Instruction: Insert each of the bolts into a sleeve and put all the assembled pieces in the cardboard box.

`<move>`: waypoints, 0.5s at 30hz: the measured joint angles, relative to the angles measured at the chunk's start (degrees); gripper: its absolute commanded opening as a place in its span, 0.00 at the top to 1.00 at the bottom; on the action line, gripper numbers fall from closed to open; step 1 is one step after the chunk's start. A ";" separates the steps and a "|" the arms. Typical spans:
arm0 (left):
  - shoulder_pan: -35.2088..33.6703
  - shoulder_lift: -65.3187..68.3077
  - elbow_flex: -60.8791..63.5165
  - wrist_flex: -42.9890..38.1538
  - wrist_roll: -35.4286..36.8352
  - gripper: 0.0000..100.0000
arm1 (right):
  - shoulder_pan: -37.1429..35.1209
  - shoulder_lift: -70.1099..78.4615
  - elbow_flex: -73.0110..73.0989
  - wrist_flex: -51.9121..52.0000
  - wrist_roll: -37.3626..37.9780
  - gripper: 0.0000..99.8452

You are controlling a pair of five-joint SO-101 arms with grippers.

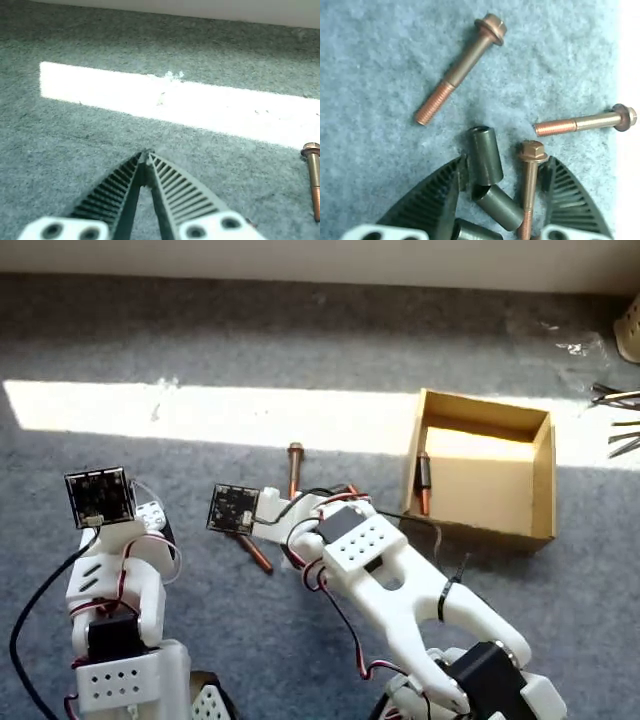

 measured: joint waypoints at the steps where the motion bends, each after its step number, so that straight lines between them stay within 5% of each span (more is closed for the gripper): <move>1: 0.00 0.00 0.00 0.00 0.00 0.99 | -0.09 0.00 0.00 0.00 0.62 0.78; 15: 0.00 0.00 0.00 0.00 0.00 0.99 | -0.44 2.99 -0.18 2.20 5.45 0.78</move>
